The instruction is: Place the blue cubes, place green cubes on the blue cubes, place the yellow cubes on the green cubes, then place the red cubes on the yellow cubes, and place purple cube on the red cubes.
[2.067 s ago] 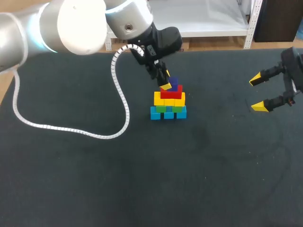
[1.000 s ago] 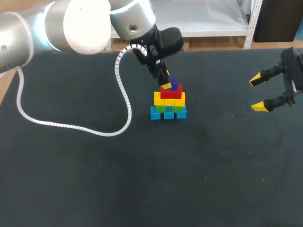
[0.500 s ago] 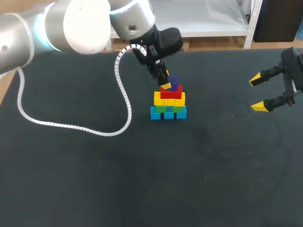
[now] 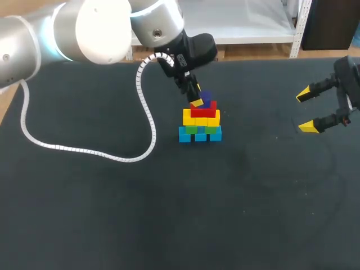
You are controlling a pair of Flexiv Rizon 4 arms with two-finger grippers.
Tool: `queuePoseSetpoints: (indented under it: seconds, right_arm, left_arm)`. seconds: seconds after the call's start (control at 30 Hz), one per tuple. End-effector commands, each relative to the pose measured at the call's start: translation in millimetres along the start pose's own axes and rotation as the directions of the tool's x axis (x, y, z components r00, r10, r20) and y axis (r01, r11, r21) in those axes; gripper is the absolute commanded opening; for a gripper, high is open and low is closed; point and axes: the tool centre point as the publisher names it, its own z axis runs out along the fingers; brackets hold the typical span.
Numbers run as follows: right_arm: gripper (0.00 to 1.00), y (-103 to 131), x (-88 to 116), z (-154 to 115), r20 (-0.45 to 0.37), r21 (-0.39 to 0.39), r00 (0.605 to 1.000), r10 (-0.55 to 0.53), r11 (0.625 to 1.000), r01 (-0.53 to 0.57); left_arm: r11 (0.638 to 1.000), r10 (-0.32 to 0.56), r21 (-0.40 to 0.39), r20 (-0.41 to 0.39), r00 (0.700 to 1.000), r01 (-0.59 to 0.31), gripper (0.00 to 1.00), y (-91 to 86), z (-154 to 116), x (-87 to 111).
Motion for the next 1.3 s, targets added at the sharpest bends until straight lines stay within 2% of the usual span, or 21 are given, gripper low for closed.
queuePoseSetpoints:
  seconds: [0.03, 0.13, 0.37, 0.47, 0.57, 0.63, 0.67, 0.7, 0.8, 0.97, 1.07, 1.3]
  right_arm:
    - [1.0, -1, 0, 1, 0.003, -0.001, 1.0, -0.001, 1.0, 0.001]
    - [1.0, -1, 0, 1, 0.003, -0.001, 1.0, -0.001, 1.0, 0.001]
    - [1.0, -1, 0, 1, 0.003, -0.001, 1.0, -0.001, 1.0, 0.001]
    - [1.0, -1, 0, 1, 0.003, -0.001, 1.0, -0.001, 1.0, 0.001]
    - [1.0, -1, 0, 1, 0.003, -0.001, 1.0, -0.001, 1.0, 0.001]
    - [1.0, -1, 0, 1, 0.003, -0.001, 1.0, -0.001, 1.0, 0.001]
    - [1.0, -1, 0, 1, 0.003, -0.001, 1.0, -0.001, 1.0, 0.001]
    - [1.0, -1, 0, 1, 0.003, -0.001, 1.0, -0.001, 1.0, 0.001]
    - [1.0, -1, 0, 1, 0.003, -0.001, 1.0, -0.001, 1.0, 0.001]
    - [1.0, -1, 0, 1, 0.003, -0.001, 1.0, -0.001, 1.0, 0.001]
    - [1.0, -1, 0, 1, 0.003, -0.001, 1.0, -0.001, 1.0, 0.001]
    - [1.0, -1, 0, 1, 0.003, -0.001, 1.0, -0.001, 1.0, 0.001]
  left_arm:
    - [1.0, 0.002, 0.005, -0.002, 1.0, -0.002, 0.24, 3.4, 0, -0.9]
    - [1.0, 0.003, 0.005, -0.003, 1.0, -0.003, 0.27, 3.7, 0, -1.1]
    - [1.0, 0.008, 0.004, 0.0, 1.0, -0.008, 0.55, 4.3, -1, -0.9]
    - [1.0, 0.008, 0.004, 0.0, 1.0, -0.008, 0.57, 4.6, -1, -0.6]
    - [1.0, 0.007, 0.004, 0.0, 1.0, -0.007, 0.65, 4.8, -1, -0.4]
    - [1.0, 0.004, 0.003, 0.001, 1.0, -0.004, 0.8, 5.1, -2, 0.5]
    - [1.0, 0.001, 0.002, 0.0, 1.0, -0.001, 0.97, 5.5, -3, 1.5]
    - [1.0, -0.005, -0.003, 0.002, 1.0, 0.005, 1.0, 5.9, -6, 3.0]
    - [1.0, 0.003, -0.02, 0.003, 1.0, -0.003, 1.0, 6.5, -17, 9.3]
    - [0.997, 0.04, -0.065, 0.081, 0.996, -0.034, 1.0, 5.1, -44, 30.9]
    - [0.996, 0.014, -0.09, 0.125, 0.992, -0.003, 1.0, 5.1, -61, 54.8]
    - [0.985, -0.063, -0.155, 0.1, 0.993, 0.078, 1.0, 5.0, -90, 122.6]
